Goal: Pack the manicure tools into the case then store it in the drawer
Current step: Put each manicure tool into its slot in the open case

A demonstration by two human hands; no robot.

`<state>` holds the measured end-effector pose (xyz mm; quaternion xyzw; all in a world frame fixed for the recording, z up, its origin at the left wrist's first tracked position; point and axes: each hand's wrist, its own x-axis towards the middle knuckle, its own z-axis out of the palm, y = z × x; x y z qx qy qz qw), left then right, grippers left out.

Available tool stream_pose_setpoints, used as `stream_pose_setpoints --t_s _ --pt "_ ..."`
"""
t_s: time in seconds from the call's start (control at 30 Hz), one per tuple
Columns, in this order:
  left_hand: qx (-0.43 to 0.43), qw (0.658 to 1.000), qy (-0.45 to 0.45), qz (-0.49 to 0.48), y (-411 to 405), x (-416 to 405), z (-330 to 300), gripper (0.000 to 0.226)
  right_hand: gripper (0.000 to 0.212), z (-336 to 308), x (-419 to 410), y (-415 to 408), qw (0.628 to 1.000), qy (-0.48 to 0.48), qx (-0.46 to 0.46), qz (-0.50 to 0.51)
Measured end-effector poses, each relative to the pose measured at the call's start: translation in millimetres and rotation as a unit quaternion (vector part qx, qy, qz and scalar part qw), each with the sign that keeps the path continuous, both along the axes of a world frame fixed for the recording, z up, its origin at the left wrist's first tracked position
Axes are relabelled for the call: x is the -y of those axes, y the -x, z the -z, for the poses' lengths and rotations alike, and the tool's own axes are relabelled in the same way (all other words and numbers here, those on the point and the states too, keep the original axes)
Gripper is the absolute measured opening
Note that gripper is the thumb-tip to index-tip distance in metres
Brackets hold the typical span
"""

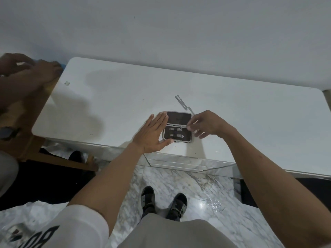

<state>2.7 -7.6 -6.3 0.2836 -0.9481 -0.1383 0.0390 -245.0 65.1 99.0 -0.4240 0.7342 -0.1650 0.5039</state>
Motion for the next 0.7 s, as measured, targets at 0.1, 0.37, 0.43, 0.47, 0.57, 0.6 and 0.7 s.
stream_pose_setpoints --t_s 0.1,0.37,0.43,0.47,0.57,0.6,0.7 --pt "0.003 1.000 0.002 0.001 0 0 1 0.098 0.012 -1 -6 -1 0.999 0.002 0.037 0.020" --pt "0.023 1.000 0.008 0.003 0 1 0 0.099 0.020 8 -25 0 0.990 0.029 0.038 0.130" --pt "0.026 1.000 0.007 0.004 -1 1 0 0.100 0.020 9 -29 -3 0.985 0.043 0.053 0.157" --pt "0.026 1.000 0.007 0.004 -1 2 0 0.100 0.022 8 -30 -4 0.983 0.051 0.055 0.165" --pt "0.021 1.000 0.004 0.004 0 2 0 0.099 0.026 9 -33 -10 0.984 0.057 0.016 0.170" --pt "0.020 1.000 0.004 0.003 0 2 0 0.099 0.026 10 -33 -12 0.983 0.060 0.009 0.176" --pt "0.019 1.000 0.011 0.003 0 1 2 0.099 0.023 11 -34 -16 0.979 0.071 -0.007 0.193"
